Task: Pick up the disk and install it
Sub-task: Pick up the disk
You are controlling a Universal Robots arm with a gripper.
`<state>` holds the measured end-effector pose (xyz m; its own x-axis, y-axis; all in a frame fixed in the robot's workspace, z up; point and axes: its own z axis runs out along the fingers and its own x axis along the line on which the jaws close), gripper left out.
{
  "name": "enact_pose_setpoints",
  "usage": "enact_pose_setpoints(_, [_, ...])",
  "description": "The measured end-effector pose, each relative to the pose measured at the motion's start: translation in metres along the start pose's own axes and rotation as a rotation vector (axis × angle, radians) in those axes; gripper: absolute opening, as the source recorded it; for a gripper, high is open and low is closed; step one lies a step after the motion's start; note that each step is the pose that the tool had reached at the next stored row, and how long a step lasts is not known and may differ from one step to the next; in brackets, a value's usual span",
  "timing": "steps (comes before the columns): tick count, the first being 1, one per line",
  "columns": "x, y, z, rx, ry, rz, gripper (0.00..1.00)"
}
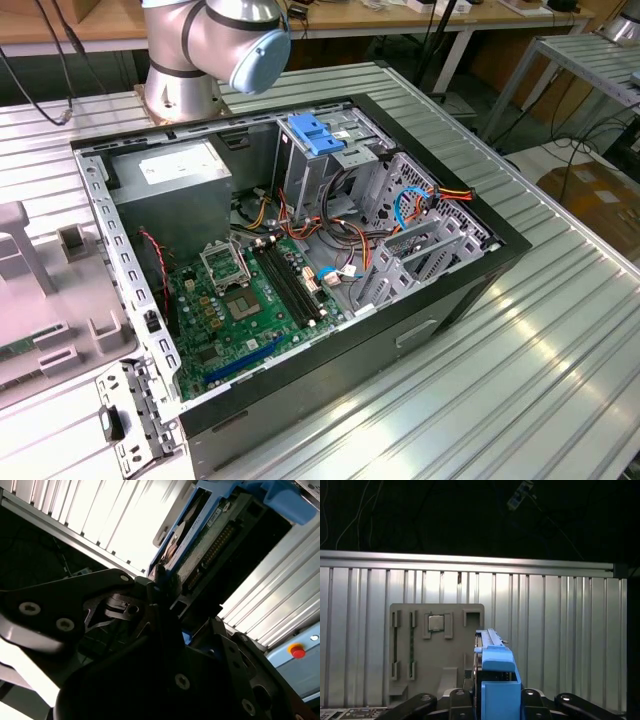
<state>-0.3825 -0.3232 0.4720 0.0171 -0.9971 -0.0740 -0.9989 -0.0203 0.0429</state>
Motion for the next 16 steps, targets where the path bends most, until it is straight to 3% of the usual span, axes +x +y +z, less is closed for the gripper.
enact_pose_setpoints(16, [0.0119, -0.0152, -0.0015, -0.0008, 0.0000, 0.000, 0.36])
